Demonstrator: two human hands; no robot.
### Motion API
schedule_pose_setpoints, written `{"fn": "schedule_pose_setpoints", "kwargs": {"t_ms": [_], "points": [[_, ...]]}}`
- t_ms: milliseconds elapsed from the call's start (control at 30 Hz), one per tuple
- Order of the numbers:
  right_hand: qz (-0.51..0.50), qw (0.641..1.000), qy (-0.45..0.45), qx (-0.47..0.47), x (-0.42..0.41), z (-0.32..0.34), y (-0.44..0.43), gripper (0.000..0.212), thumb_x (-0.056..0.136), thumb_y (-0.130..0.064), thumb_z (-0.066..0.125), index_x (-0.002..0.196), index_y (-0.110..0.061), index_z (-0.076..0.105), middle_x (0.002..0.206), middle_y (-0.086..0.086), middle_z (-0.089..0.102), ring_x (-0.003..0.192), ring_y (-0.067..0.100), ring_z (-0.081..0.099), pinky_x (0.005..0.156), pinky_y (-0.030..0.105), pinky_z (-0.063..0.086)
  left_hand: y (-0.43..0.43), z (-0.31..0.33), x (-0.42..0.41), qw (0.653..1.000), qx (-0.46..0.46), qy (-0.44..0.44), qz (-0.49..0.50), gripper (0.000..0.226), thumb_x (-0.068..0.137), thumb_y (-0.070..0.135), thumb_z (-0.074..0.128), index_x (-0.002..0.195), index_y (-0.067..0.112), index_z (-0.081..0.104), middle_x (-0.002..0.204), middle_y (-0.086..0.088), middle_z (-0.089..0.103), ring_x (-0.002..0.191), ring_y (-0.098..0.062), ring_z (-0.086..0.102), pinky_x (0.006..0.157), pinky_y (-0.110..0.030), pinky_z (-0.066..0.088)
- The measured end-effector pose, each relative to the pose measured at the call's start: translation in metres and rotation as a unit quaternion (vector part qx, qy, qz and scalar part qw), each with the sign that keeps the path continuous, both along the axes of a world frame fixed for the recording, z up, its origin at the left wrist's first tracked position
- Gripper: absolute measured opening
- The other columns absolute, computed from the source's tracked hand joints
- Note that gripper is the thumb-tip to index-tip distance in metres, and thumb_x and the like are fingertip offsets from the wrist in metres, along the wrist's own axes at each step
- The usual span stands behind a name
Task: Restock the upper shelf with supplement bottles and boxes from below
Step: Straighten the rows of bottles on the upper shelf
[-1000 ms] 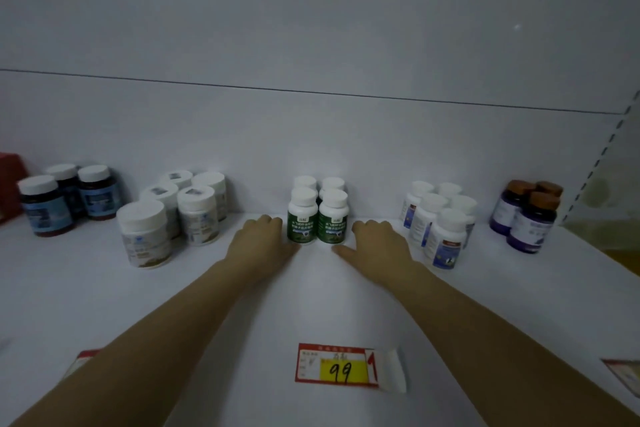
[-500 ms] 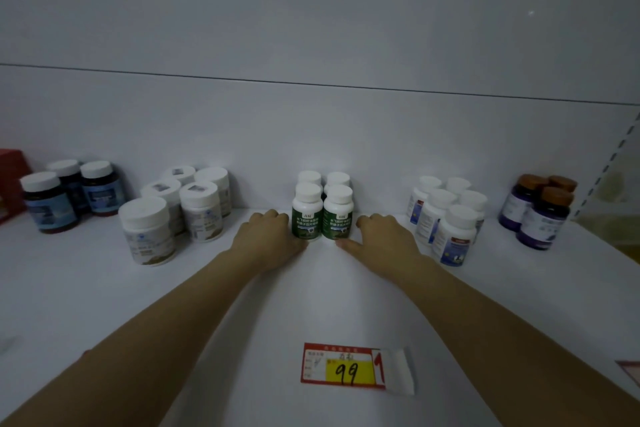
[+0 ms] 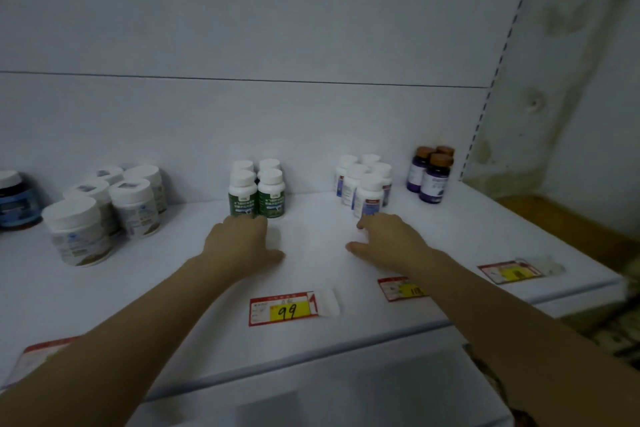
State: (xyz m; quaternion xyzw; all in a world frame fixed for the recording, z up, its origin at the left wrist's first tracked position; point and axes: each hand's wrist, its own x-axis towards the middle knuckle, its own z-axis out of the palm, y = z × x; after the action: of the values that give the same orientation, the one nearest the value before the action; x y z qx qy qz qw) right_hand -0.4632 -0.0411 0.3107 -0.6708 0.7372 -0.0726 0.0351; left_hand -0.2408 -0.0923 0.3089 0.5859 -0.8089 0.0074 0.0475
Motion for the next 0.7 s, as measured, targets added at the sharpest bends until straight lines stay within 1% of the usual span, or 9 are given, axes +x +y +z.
{"fn": "schedule_pose_setpoints", "kwargs": {"t_ms": [100, 167, 233, 300, 400, 500, 633, 700], "points": [[-0.028, 1.0, 0.005, 0.002, -0.029, 0.003, 0.01, 0.055, 0.092, -0.048, 0.05, 0.135, -0.014, 0.046, 0.134, 0.01, 0.051, 0.122, 0.026, 0.048, 0.099, 0.036, 0.044, 0.002, 0.001, -0.028, 1.0, 0.0, 0.013, -0.026, 0.062, 0.08, 0.06, 0.059, 0.12, 0.013, 0.054, 0.117, -0.007, 0.06, 0.102, -0.023, 0.057, 0.086, -0.034, 0.05], [-0.046, 0.999, 0.005, 0.003, -0.049, 0.004, 0.01, 0.053, 0.092, -0.046, 0.05, 0.135, -0.013, 0.047, 0.134, 0.01, 0.051, 0.121, 0.026, 0.049, 0.099, 0.036, 0.044, -0.002, 0.001, -0.05, 0.999, 0.01, 0.022, -0.038, 0.068, 0.078, 0.064, 0.058, 0.121, 0.011, 0.052, 0.117, -0.009, 0.058, 0.103, -0.025, 0.056, 0.087, -0.037, 0.05], [-0.052, 0.999, 0.006, 0.0, -0.069, 0.004, 0.005, 0.05, 0.092, -0.044, 0.05, 0.131, -0.012, 0.048, 0.131, 0.01, 0.052, 0.119, 0.026, 0.05, 0.097, 0.036, 0.045, -0.007, 0.0, -0.073, 0.998, 0.027, 0.033, -0.041, 0.072, 0.075, 0.068, 0.058, 0.119, 0.011, 0.05, 0.119, -0.01, 0.056, 0.106, -0.027, 0.054, 0.088, -0.036, 0.048], [-0.046, 0.999, 0.006, -0.003, -0.086, 0.004, -0.006, 0.05, 0.092, -0.043, 0.05, 0.13, -0.011, 0.048, 0.13, 0.011, 0.053, 0.118, 0.027, 0.051, 0.096, 0.037, 0.046, -0.014, -0.004, -0.097, 0.998, 0.035, 0.035, -0.037, 0.078, 0.073, 0.071, 0.057, 0.122, 0.012, 0.047, 0.123, -0.011, 0.053, 0.112, -0.028, 0.05, 0.091, -0.037, 0.044], [-0.02, 1.0, 0.004, -0.012, -0.108, 0.004, -0.031, 0.05, 0.093, -0.042, 0.051, 0.13, -0.009, 0.048, 0.129, 0.011, 0.054, 0.116, 0.027, 0.053, 0.094, 0.037, 0.048, -0.026, -0.009, -0.13, 0.999, 0.028, 0.043, -0.013, 0.083, 0.069, 0.076, 0.055, 0.124, 0.015, 0.046, 0.127, -0.01, 0.051, 0.116, -0.028, 0.048, 0.095, -0.037, 0.04], [0.019, 0.999, 0.006, -0.026, -0.123, 0.007, -0.058, 0.05, 0.092, -0.043, 0.051, 0.129, -0.01, 0.049, 0.127, 0.012, 0.055, 0.116, 0.029, 0.053, 0.092, 0.037, 0.049, -0.037, -0.011, -0.153, 0.995, 0.023, 0.09, 0.028, 0.087, 0.065, 0.077, 0.059, 0.127, 0.018, 0.046, 0.129, -0.008, 0.052, 0.117, -0.027, 0.048, 0.096, -0.036, 0.04], [0.073, 0.996, -0.014, -0.053, -0.132, 0.011, -0.088, 0.046, 0.091, -0.045, 0.051, 0.122, -0.011, 0.054, 0.119, 0.013, 0.06, 0.11, 0.031, 0.056, 0.086, 0.037, 0.05, -0.043, -0.012, -0.169, 0.987, 0.001, 0.15, 0.057, 0.081, 0.065, 0.069, 0.066, 0.125, 0.018, 0.047, 0.128, -0.006, 0.055, 0.117, -0.027, 0.048, 0.096, -0.035, 0.04], [0.091, 0.994, -0.026, -0.06, -0.132, 0.01, -0.095, 0.042, 0.091, -0.043, 0.052, 0.117, -0.01, 0.055, 0.117, 0.014, 0.062, 0.107, 0.033, 0.058, 0.084, 0.037, 0.05, -0.043, -0.011, -0.173, 0.983, 0.008, 0.171, 0.064, 0.079, 0.066, 0.064, 0.068, 0.126, 0.017, 0.048, 0.13, -0.005, 0.055, 0.12, -0.027, 0.047, 0.097, -0.034, 0.039]]}}
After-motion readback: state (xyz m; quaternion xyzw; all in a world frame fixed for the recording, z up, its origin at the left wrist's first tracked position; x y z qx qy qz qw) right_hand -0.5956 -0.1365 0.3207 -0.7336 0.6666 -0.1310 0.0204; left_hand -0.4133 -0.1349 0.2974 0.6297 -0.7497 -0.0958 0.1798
